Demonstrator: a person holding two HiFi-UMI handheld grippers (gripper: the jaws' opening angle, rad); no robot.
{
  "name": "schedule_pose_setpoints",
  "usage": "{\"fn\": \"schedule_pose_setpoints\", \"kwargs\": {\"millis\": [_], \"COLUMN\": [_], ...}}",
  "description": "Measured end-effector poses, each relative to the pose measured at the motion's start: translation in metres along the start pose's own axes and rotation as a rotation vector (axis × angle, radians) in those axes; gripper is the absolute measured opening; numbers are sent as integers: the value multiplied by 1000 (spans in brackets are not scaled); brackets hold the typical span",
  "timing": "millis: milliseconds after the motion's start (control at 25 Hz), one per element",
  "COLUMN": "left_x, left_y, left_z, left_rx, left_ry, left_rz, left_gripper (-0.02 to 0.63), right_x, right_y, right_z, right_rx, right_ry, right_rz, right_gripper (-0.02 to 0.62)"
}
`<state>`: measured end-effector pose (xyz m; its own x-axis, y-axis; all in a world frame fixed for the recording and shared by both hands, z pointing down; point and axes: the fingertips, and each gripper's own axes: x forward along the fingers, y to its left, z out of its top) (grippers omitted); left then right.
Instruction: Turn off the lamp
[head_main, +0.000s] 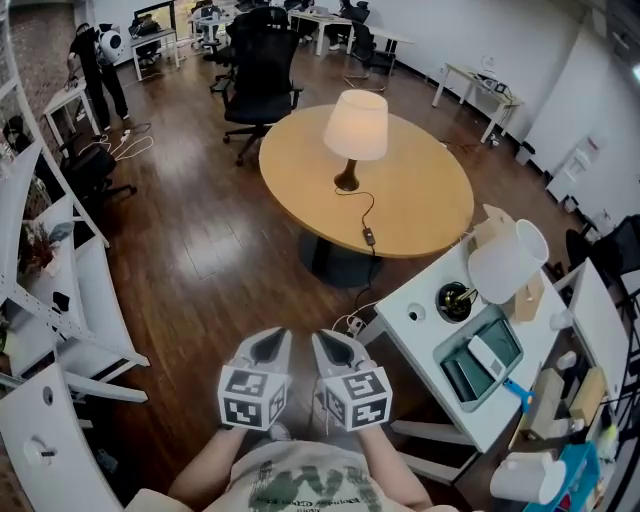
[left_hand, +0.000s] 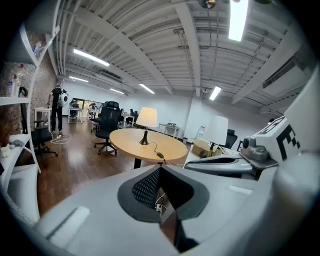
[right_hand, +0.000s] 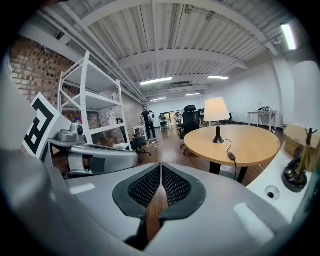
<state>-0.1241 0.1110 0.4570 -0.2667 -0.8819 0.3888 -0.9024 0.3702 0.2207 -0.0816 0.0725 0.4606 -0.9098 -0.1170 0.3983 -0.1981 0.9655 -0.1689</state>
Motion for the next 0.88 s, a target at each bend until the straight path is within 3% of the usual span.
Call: {"fn": "schedule_pose_setpoints", "kwargs": {"millis": [400, 600, 880], "left_x": [33, 73, 156], "left_y": [34, 50, 64], "left_z": [5, 8, 56], "left_rx": [-20, 17, 85], "left_ry": [24, 56, 56], "left_rz": [-42, -51, -87], "left_gripper": [0, 0, 0], "right_x": [48, 85, 140], "right_y": [-5, -35, -93], "right_z": [5, 14, 56], "right_rx": [16, 36, 79], "right_ry": [19, -8, -68], "right_rz": [-29, -50, -61], "right_gripper": [9, 11, 15]}}
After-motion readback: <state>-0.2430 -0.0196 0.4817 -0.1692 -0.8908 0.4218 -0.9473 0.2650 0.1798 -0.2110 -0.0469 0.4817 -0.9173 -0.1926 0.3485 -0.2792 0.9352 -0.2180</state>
